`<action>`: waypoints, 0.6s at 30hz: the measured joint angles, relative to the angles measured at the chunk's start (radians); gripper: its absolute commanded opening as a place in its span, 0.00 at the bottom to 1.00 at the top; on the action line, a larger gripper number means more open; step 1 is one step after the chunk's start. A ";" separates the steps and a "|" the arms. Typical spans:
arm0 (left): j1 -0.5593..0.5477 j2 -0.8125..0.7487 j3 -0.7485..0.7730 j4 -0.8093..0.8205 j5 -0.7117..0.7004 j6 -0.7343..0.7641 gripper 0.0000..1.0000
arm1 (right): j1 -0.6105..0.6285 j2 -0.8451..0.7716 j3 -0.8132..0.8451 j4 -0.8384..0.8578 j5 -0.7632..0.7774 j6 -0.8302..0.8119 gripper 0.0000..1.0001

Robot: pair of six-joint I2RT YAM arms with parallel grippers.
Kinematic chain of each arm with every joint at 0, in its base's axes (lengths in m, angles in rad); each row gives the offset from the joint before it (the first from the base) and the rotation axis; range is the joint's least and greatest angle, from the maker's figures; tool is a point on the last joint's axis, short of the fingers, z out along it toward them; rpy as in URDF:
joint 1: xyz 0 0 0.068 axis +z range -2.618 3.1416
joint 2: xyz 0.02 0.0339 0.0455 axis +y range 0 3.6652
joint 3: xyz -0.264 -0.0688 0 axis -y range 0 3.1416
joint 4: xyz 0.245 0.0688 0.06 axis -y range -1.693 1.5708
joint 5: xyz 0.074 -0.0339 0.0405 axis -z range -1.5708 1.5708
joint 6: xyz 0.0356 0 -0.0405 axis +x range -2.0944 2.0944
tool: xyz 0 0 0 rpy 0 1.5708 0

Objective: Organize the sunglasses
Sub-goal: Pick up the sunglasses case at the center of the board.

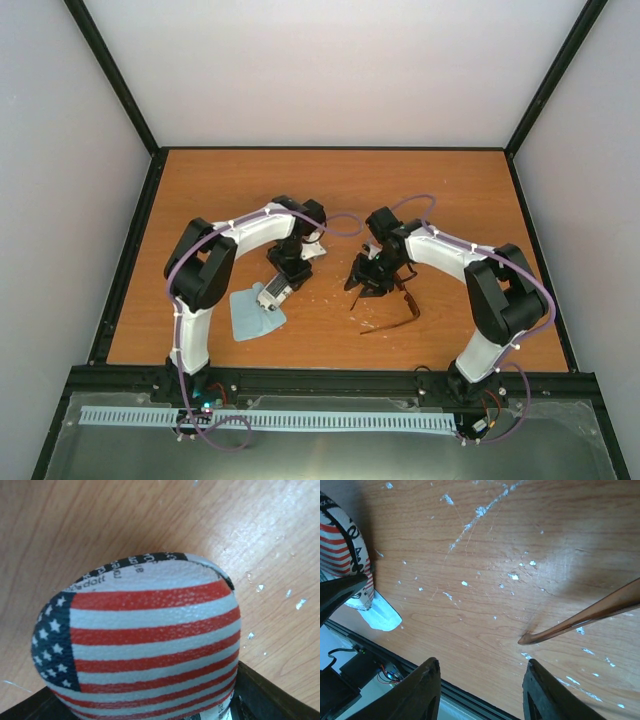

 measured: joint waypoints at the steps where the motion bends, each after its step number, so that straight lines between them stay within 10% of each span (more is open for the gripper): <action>1: 0.000 -0.003 0.002 0.000 0.000 -0.001 0.65 | 0.000 0.000 -0.001 0.001 0.000 0.000 0.43; 7: 0.001 -0.014 0.060 -0.007 0.092 0.002 0.51 | 0.000 0.000 -0.002 0.017 0.000 -0.006 0.45; 18: 0.108 -0.027 0.281 -0.039 0.710 0.070 0.45 | -0.140 -0.293 -0.159 0.237 -0.076 -0.154 0.70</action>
